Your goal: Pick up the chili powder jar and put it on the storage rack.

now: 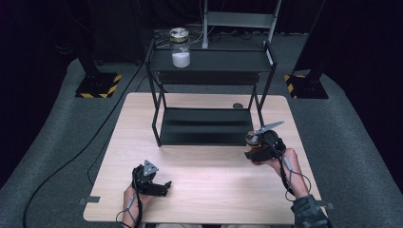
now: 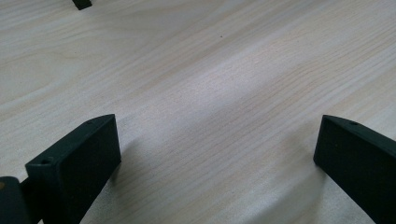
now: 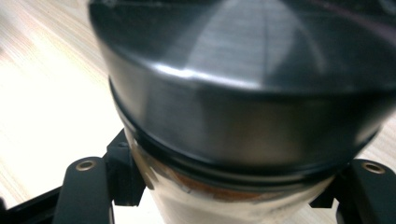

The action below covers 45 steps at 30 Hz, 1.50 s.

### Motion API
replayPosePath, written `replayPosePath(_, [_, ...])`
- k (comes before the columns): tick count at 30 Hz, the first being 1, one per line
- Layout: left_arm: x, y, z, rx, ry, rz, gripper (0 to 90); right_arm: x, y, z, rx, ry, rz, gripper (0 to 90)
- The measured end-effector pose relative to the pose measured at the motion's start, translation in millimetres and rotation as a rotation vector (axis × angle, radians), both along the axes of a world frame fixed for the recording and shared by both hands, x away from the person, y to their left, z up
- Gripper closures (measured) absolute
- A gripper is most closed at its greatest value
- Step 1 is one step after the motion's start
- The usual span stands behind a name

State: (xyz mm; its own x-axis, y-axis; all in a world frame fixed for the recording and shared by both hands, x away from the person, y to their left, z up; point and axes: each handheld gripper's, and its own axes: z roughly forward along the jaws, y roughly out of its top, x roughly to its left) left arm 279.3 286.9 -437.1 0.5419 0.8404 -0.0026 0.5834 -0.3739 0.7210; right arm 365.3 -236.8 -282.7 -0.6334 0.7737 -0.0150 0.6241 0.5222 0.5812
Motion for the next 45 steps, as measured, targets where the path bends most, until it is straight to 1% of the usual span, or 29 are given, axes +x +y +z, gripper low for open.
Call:
replayPosePath(6, [0.0,0.0,0.0,0.0,0.0,0.0,0.0,13.4,8.8,7.1,-0.027,0.014,0.011,30.7])
replayPosePath(15, [0.1,0.1,0.0,0.0,0.0,0.0,0.0,29.9,19.7,15.3,-0.054,0.035,0.025,30.7])
replayPosePath(16, [0.1,0.1,0.0,0.0,0.0,0.0,0.0,29.9,19.7,15.3,-0.054,0.035,0.025,30.7])
replayPosePath(19, [0.1,0.1,0.0,0.0,0.0,0.0,0.0,37.8,24.8,19.9,-0.066,0.041,0.034,30.7])
replayPosePath(27, [0.1,0.1,0.0,0.0,0.001,0.0,0.0,50.3,33.7,32.1,-0.095,0.049,0.041,30.7])
replayPosePath(28, [0.1,0.1,0.0,0.0,0.001,0.0,0.0,50.3,33.7,32.1,-0.095,0.049,0.041,30.7])
replayPosePath(33, [0.1,0.1,0.0,0.0,0.001,0.0,0.0,56.0,37.9,45.1,-0.111,0.044,0.044,30.7])
replayPosePath(35, [0.1,0.0,0.0,0.0,0.001,0.0,0.0,56.4,38.0,46.5,-0.111,0.043,0.043,30.7])
replayPosePath(37, [0.1,0.1,0.0,0.0,0.0,0.0,0.0,57.8,38.2,52.8,-0.113,0.039,0.037,30.7])
replayPosePath(45, [0.0,0.0,0.0,0.0,0.0,0.0,0.0,58.6,38.2,69.1,-0.125,0.02,0.032,30.7])
